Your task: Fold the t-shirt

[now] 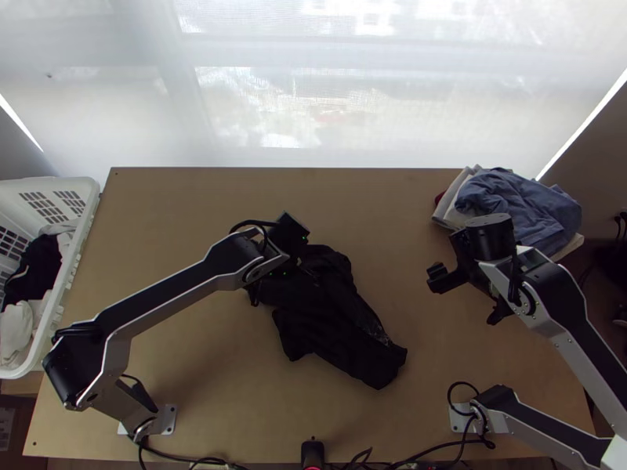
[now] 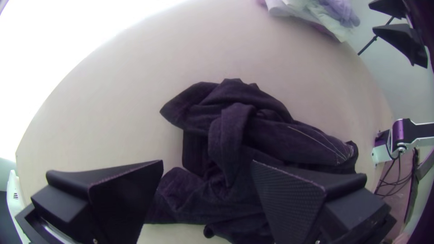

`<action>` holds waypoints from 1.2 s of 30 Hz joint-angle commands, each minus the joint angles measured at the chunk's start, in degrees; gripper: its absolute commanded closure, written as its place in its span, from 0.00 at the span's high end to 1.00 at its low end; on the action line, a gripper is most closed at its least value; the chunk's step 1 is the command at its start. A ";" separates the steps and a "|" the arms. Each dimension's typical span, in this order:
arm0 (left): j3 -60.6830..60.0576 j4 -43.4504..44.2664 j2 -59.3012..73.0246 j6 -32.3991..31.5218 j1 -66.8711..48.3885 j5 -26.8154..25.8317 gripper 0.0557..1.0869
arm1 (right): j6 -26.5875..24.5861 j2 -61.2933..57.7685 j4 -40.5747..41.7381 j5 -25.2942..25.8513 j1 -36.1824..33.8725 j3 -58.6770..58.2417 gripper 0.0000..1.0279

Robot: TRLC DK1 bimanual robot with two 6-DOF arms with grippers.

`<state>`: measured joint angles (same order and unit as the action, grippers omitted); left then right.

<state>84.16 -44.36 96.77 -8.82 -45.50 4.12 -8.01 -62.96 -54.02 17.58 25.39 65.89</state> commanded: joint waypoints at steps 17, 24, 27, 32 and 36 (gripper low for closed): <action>5.93 0.24 9.22 0.38 1.29 -2.89 0.03 | -0.16 2.67 1.29 0.17 -1.48 -4.54 0.95; 5.93 -1.17 5.88 0.65 3.75 -2.89 0.03 | 0.01 2.58 1.46 0.08 -1.39 -4.72 0.95; 7.07 -1.78 4.48 0.91 5.68 -2.89 0.03 | 0.01 2.58 1.46 0.08 -1.39 -4.54 0.95; 11.55 -3.81 2.90 1.52 9.90 -2.89 0.03 | -0.08 2.40 1.55 0.08 -1.13 -3.66 0.95; 16.74 -5.74 1.75 2.32 13.33 -2.89 0.03 | -0.16 1.44 1.55 -0.01 -0.25 -2.34 0.95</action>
<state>94.70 -47.66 100.57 -7.46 -37.12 1.21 -8.03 -60.60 -52.51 17.63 24.25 62.00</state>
